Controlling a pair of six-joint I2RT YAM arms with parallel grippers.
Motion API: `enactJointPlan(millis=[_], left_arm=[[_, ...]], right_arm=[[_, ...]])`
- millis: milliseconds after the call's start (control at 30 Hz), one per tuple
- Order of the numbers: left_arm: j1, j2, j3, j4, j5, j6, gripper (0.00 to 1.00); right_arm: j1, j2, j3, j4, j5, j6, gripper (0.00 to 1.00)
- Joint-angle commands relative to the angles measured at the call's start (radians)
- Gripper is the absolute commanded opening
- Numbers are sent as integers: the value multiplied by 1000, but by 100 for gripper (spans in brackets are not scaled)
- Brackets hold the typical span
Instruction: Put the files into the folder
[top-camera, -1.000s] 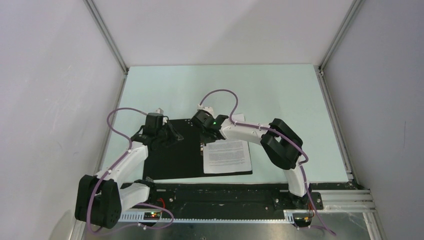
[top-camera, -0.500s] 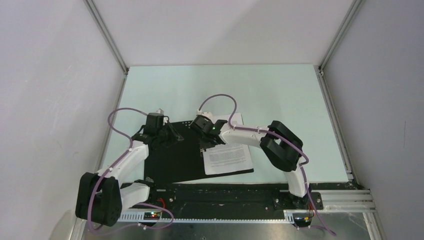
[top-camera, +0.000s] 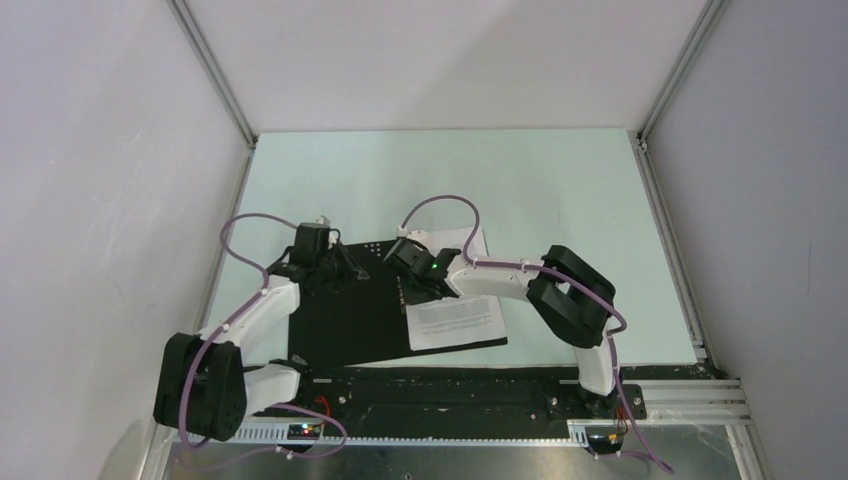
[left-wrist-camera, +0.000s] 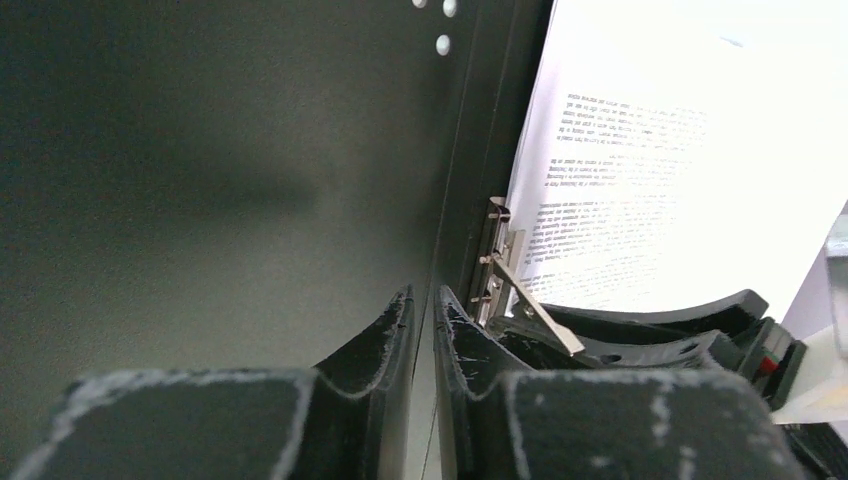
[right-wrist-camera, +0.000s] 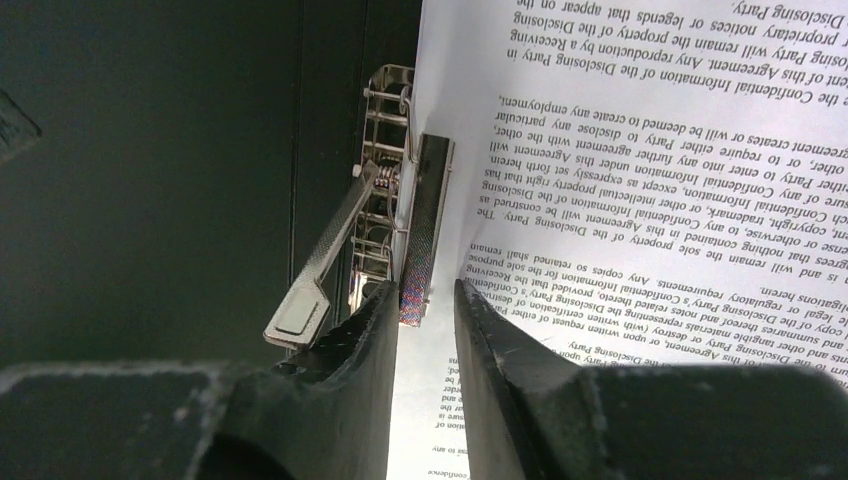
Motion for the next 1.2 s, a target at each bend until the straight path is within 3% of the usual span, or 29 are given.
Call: enactJointPlan(millis=[0, 600, 733, 1000, 1167], left_arm=[[8, 10, 50, 25, 19, -4, 17], [7, 39, 73, 27, 36, -3, 17], [8, 10, 58, 27, 37, 0, 18], [8, -70, 13, 25, 4, 12, 23], [11, -98, 7, 10, -18, 21, 25]], right_arm=[[13, -66, -30, 28, 21, -9, 32], [34, -253, -69, -56, 33, 3, 32], [29, -285, -55, -43, 8, -2, 37], [34, -60, 279, -194, 60, -84, 40], [32, 47, 375, -265, 108, -130, 37]])
